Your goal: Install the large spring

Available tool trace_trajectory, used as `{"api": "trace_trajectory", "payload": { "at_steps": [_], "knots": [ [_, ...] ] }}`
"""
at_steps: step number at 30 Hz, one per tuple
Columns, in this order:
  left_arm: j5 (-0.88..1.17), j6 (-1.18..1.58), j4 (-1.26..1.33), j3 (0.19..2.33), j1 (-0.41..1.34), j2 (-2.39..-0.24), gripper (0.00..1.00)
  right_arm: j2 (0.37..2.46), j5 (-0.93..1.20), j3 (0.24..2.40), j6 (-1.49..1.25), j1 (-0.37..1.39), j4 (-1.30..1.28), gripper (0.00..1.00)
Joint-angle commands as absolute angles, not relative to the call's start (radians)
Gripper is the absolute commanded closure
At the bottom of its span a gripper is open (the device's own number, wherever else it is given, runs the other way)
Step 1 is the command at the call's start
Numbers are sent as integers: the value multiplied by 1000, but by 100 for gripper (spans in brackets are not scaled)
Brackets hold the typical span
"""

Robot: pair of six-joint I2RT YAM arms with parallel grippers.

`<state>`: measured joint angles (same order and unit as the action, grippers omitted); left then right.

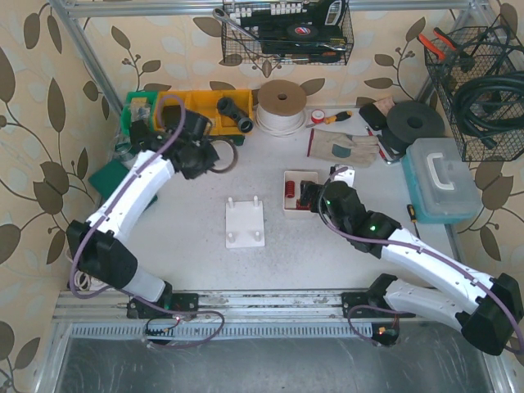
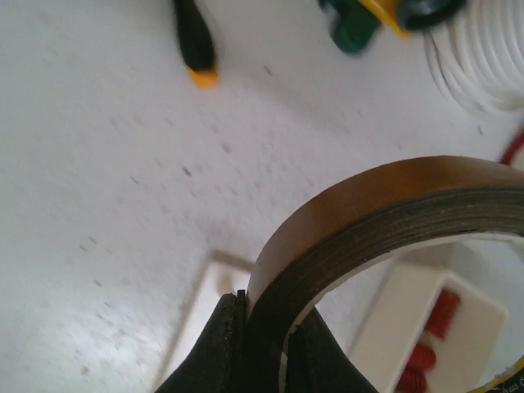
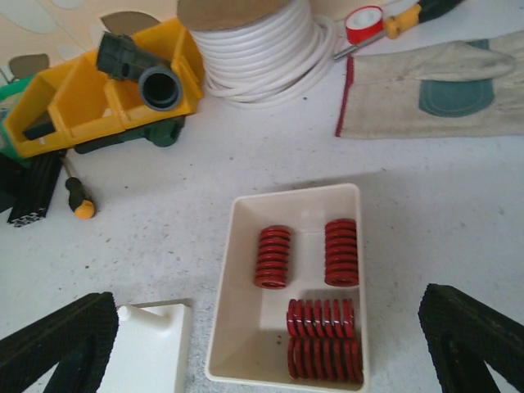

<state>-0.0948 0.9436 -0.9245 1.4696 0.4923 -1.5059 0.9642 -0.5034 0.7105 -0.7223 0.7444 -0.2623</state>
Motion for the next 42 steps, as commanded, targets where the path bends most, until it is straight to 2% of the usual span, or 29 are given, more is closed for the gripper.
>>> {"api": "trace_trajectory", "payload": {
  "at_steps": [1,6,10,20,25,30,40,42],
  "knots": [
    [-72,778,-1018,1517,329,-1582,100,937,-461,695,-635,752,-176,1],
    [-87,682,-988,1534,235,-1705,100,878,-601,662,-697,747,-224,1],
    [-86,633,-981,1582,210,-1822,100,882,-458,614,-615,740,-82,1],
    [-77,611,-889,1550,144,-1951,100,1170,-222,837,-546,716,-210,0],
    [-52,600,-906,1585,106,-2019,100,1180,-234,841,-554,714,-218,0],
    [-19,611,-866,1526,55,-2024,100,1179,-256,843,-586,703,-250,0],
    [22,605,-902,1568,26,-2052,100,1180,-238,838,-610,669,-259,0],
    [21,607,-920,1570,27,-2043,88,1180,-233,835,-612,667,-259,0]
  ]
}}
